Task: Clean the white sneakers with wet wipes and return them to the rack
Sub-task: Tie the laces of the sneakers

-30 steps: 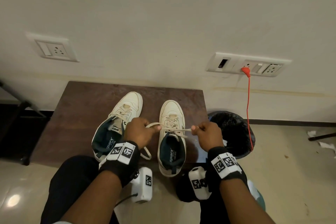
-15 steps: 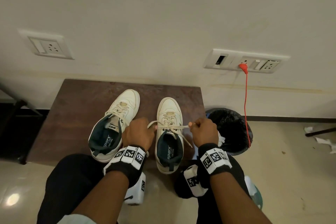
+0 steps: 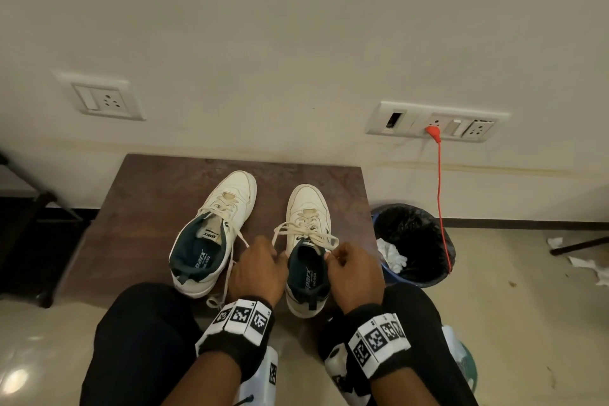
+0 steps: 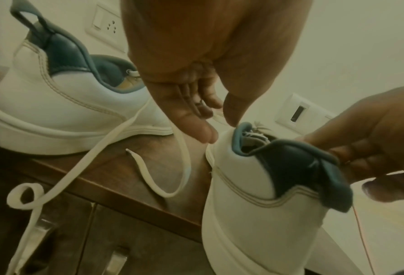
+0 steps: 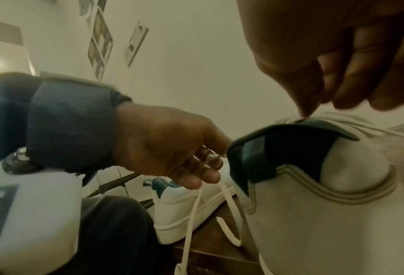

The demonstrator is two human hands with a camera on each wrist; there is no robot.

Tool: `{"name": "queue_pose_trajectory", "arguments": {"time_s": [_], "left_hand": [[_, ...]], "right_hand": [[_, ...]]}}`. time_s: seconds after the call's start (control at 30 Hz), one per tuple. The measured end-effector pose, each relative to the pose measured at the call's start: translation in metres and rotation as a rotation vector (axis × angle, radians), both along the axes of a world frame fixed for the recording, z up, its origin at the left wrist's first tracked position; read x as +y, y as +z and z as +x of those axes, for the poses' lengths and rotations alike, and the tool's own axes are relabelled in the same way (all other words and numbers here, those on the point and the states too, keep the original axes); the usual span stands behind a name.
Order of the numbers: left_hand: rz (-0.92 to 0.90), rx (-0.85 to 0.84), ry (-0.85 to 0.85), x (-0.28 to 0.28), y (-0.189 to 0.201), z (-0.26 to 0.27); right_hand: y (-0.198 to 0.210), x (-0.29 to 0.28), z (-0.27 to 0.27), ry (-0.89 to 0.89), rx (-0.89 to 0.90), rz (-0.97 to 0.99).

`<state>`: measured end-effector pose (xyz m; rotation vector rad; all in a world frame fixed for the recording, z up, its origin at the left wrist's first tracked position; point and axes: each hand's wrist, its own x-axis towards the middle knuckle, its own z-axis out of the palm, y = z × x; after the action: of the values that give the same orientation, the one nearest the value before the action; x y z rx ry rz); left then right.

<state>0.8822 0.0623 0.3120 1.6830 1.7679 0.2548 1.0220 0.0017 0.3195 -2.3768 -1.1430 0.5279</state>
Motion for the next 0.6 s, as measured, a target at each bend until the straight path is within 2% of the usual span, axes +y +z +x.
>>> {"name": "queue_pose_trajectory", "arguments": {"time_s": [0.17,0.27,0.47,0.53,0.6], "left_hand": [[0.01,0.031,-0.094,-0.009,-0.003,0.01],[0.008,-0.005,-0.116,-0.008,-0.007,0.016],[0.002,-0.148,-0.301,0.005,0.002,0.011],[0.039,-0.195,-0.278,0.009,0.012,0.0],[0.141,-0.166,-0.205,0.016,0.022,-0.019]], "right_hand": [[-0.003,-0.002,-0.006,-0.022,0.004,-0.115],[-0.01,0.004,-0.005,-0.014,0.008,-0.15],[-0.012,0.024,0.01,-0.077,-0.081,-0.076],[-0.009,0.026,0.009,-0.099,-0.12,-0.09],[-0.007,0.025,-0.002,-0.106,-0.161,-0.051]]}}
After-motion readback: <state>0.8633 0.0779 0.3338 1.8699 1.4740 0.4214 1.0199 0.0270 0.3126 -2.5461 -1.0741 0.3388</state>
